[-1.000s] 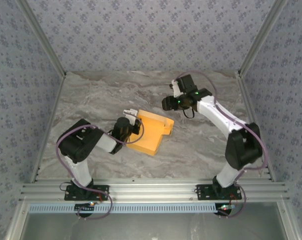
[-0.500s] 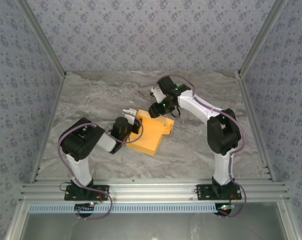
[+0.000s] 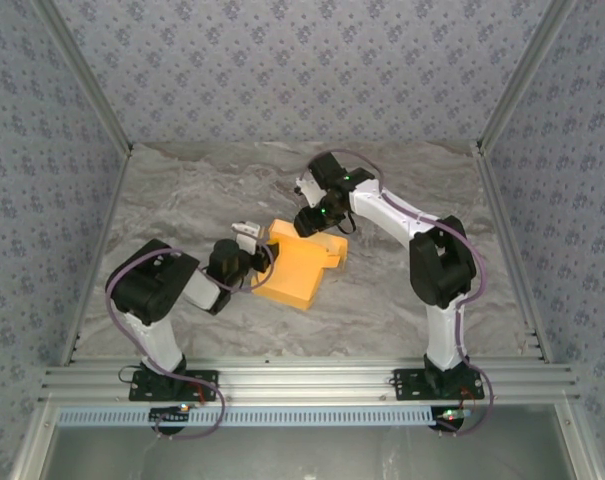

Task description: Fold the paper box

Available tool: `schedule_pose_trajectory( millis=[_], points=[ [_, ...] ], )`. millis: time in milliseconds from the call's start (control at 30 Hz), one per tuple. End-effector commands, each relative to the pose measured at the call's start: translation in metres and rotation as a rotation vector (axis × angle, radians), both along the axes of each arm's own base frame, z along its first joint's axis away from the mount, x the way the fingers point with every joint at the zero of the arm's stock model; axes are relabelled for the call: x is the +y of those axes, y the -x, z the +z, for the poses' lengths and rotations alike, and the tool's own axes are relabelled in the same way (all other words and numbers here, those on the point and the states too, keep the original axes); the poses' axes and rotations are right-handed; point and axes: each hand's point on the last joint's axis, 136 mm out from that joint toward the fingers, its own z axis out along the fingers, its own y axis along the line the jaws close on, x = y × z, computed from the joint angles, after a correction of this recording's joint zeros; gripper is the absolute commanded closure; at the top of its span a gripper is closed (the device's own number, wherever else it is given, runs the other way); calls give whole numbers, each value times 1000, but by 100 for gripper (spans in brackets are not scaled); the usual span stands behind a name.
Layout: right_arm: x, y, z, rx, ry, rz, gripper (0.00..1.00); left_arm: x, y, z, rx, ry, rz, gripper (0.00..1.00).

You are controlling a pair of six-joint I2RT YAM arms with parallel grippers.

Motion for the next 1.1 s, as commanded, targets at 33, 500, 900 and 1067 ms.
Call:
schedule_pose_trajectory(
  millis=[33, 500, 900, 1067],
  points=[
    [-6, 7, -21, 43, 72, 13, 49, 3, -2, 31, -92, 52, -38, 43],
    [-3, 11, -20, 47, 69, 14, 52, -21, -8, 8, -76, -54, -163, 47],
    [-3, 16, -21, 50, 76, 24, 54, -11, -11, -12, -79, -70, -77, 48],
    [-2, 22, -22, 55, 76, 35, 54, -13, -13, -15, -70, -79, -83, 50]
  ],
)
